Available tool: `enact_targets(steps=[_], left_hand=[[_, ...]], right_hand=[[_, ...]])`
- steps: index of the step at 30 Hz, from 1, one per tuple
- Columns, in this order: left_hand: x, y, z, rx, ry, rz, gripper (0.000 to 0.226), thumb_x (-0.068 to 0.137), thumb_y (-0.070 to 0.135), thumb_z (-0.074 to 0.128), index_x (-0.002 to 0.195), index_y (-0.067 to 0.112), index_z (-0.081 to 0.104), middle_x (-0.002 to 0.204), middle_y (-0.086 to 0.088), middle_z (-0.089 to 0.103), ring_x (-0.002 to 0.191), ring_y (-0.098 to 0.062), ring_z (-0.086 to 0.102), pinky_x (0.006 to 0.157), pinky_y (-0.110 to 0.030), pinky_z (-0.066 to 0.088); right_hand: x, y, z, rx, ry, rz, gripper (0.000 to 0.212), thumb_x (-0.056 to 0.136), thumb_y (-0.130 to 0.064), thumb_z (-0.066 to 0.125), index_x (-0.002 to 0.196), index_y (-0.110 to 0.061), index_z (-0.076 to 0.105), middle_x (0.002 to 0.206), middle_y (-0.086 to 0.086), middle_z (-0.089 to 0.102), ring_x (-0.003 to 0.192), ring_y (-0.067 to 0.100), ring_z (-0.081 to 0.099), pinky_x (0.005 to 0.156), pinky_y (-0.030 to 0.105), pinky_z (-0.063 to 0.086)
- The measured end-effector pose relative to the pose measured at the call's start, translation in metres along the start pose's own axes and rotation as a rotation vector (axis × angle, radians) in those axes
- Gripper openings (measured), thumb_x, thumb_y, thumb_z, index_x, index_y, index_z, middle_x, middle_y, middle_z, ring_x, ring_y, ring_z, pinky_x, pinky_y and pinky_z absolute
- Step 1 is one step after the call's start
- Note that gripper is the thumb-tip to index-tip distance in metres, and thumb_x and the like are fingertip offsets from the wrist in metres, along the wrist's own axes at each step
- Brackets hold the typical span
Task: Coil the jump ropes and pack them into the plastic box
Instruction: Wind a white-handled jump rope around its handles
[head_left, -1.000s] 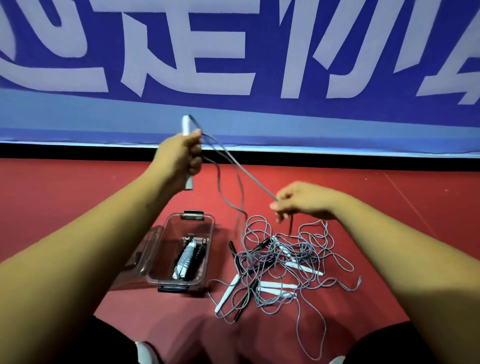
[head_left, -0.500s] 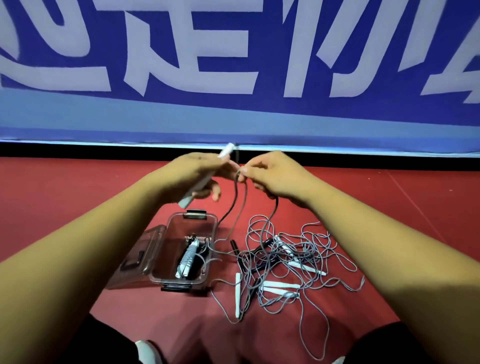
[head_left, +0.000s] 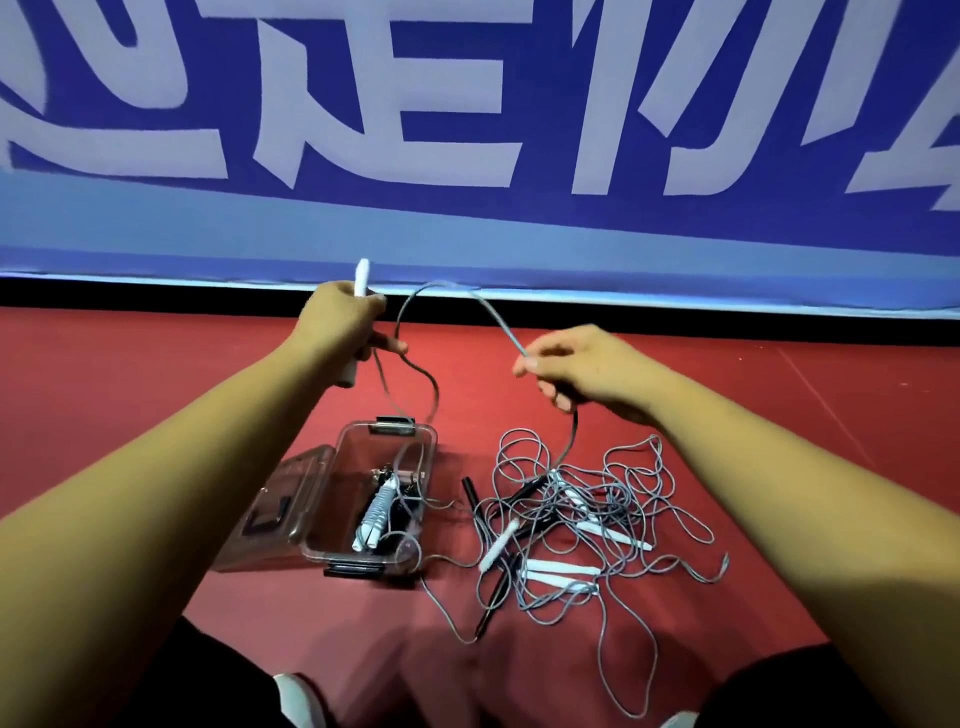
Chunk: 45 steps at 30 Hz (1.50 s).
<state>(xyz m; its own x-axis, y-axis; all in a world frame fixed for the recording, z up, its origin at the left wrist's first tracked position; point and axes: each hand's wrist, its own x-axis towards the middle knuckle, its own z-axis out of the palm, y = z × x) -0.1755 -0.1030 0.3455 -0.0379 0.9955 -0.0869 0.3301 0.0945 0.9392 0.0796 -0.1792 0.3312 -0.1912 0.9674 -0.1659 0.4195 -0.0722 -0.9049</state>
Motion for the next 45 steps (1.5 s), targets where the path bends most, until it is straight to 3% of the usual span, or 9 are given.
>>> enact_targets(steps=[5,9,14,19,23,27,30,38,45], left_hand=[[-0.035,0.022,0.021,-0.098,-0.368,0.161,0.024,0.098,0.020,0.057,0.115,0.004,0.062,0.105,-0.008,0.073,0.051,-0.023,0.064,0.038,-0.019,0.024],[-0.054,0.024,0.032,0.001,-0.655,0.153,0.023,0.099,0.022,0.053,0.102,0.000,0.061,0.078,-0.006,0.067,0.044,-0.019,0.054,0.036,-0.018,0.020],[-0.040,0.025,0.038,-0.297,-0.366,0.175,0.029,0.100,0.011,0.050,0.072,0.015,0.041,0.056,-0.002,0.033,0.036,-0.010,0.032,0.036,-0.014,0.017],[-0.015,0.016,0.017,-0.405,-0.165,0.074,0.019,0.099,0.009,0.048,0.080,0.011,0.049,0.066,-0.006,0.045,0.036,-0.010,0.043,0.034,-0.014,0.020],[-0.013,-0.007,0.013,0.133,-0.251,0.035,0.015,0.097,0.003,0.053,0.111,0.001,0.057,0.090,-0.013,0.058,0.058,-0.025,0.072,0.035,-0.017,0.024],[-0.025,0.000,0.026,0.062,-0.462,0.062,0.019,0.098,0.012,0.057,0.115,0.011,0.065,0.113,-0.007,0.070,0.065,-0.028,0.072,0.040,-0.020,0.024],[-0.041,0.007,0.037,0.152,-0.699,0.069,0.020,0.099,0.022,0.056,0.096,0.004,0.066,0.085,-0.006,0.073,0.049,-0.020,0.061,0.037,-0.019,0.025],[-0.023,0.011,0.037,-0.261,-0.257,0.084,0.024,0.098,0.008,0.054,0.075,0.014,0.048,0.068,-0.004,0.041,0.036,-0.010,0.039,0.037,-0.014,0.018],[-0.008,-0.011,0.022,0.157,-0.182,0.123,0.009,0.100,0.018,0.055,0.098,0.010,0.058,0.086,-0.009,0.054,0.053,-0.021,0.069,0.036,-0.020,0.028]], right_hand=[[-0.005,-0.038,0.019,-0.103,-0.029,-0.131,0.018,0.095,-0.010,0.057,0.092,0.000,0.071,0.056,0.005,0.047,0.044,0.014,0.036,0.043,0.022,0.029],[-0.005,-0.045,0.013,-0.074,0.085,-0.204,0.017,0.094,-0.011,0.060,0.081,-0.005,0.070,0.052,0.000,0.048,0.043,0.014,0.038,0.045,0.022,0.031],[0.001,0.000,-0.004,-0.006,-0.096,-0.024,0.010,0.092,0.000,0.058,0.082,-0.001,0.061,0.067,0.016,0.061,0.064,0.027,0.062,0.064,0.033,0.051],[0.001,0.066,-0.008,-0.021,-0.271,0.311,0.018,0.097,-0.008,0.053,0.081,-0.012,0.061,0.079,0.013,0.066,0.087,0.027,0.067,0.063,0.030,0.040],[0.006,0.053,0.007,0.051,-0.236,0.263,0.019,0.101,-0.015,0.048,0.093,-0.006,0.063,0.065,0.004,0.052,0.056,0.017,0.059,0.057,0.027,0.041],[0.009,0.020,0.017,0.011,-0.249,0.124,0.022,0.098,-0.011,0.053,0.096,0.003,0.069,0.055,0.000,0.043,0.048,0.013,0.036,0.049,0.024,0.031],[0.010,0.002,0.013,0.102,-0.163,0.010,0.020,0.096,-0.010,0.055,0.091,0.004,0.069,0.051,-0.003,0.038,0.046,0.012,0.032,0.049,0.024,0.026],[0.003,0.048,-0.008,0.000,-0.307,0.183,0.019,0.098,-0.010,0.053,0.083,-0.009,0.064,0.075,0.010,0.063,0.085,0.027,0.064,0.083,0.040,0.047],[0.009,0.027,0.008,0.444,0.103,0.306,0.026,0.102,-0.014,0.036,0.084,-0.008,0.054,0.049,-0.003,0.038,0.048,0.016,0.045,0.058,0.029,0.039]])
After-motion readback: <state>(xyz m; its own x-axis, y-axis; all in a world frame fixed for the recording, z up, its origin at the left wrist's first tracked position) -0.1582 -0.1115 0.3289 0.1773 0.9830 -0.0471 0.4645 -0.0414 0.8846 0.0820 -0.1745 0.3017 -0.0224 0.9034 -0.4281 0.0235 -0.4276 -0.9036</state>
